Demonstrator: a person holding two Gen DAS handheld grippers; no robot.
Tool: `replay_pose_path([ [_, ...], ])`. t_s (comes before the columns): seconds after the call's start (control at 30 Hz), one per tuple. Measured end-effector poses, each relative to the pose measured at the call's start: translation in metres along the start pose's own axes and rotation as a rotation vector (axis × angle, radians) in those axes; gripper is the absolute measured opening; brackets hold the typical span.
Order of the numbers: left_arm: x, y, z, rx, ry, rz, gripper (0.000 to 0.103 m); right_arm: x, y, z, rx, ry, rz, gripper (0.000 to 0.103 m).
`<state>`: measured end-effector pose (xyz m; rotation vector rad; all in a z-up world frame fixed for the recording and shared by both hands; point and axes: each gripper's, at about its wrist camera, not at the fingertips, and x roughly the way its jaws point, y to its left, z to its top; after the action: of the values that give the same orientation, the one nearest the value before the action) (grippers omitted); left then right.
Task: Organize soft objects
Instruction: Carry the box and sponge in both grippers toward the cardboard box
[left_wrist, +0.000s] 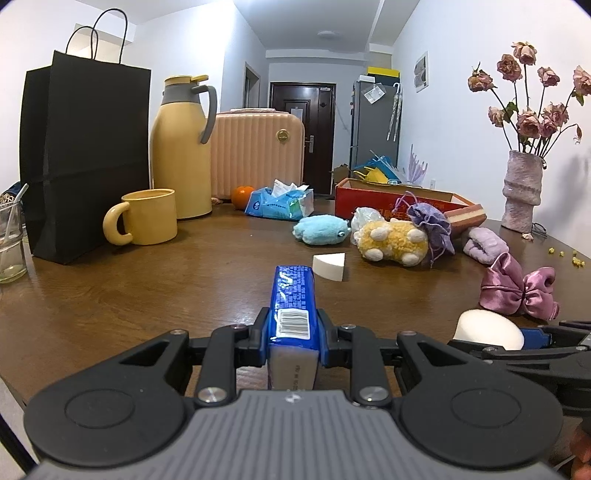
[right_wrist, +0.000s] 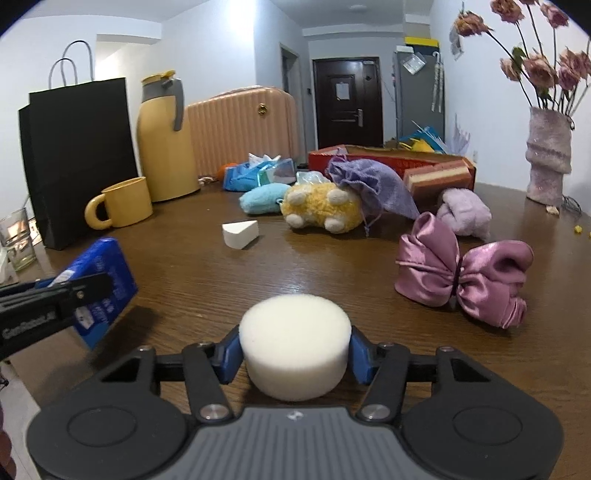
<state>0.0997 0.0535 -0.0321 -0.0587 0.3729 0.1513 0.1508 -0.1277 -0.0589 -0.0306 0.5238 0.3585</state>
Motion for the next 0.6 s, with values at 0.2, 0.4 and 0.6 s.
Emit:
replay_pose_path([
  [0.2,0.001,-0.012,0.008,0.013,-0.008,-0.022,0.025,-0.015,0.003,0.008,-0.049,-0.063,0.004,0.056],
  [0.4,0.006,-0.021,0.020,0.008,-0.011,-0.045,0.025,-0.024,-0.010,0.028,-0.046,-0.104,-0.001,0.056],
  [0.6,0.012,-0.031,0.037,0.003,-0.022,-0.067,0.025,-0.028,-0.027,0.051,-0.036,-0.146,-0.019,0.056],
])
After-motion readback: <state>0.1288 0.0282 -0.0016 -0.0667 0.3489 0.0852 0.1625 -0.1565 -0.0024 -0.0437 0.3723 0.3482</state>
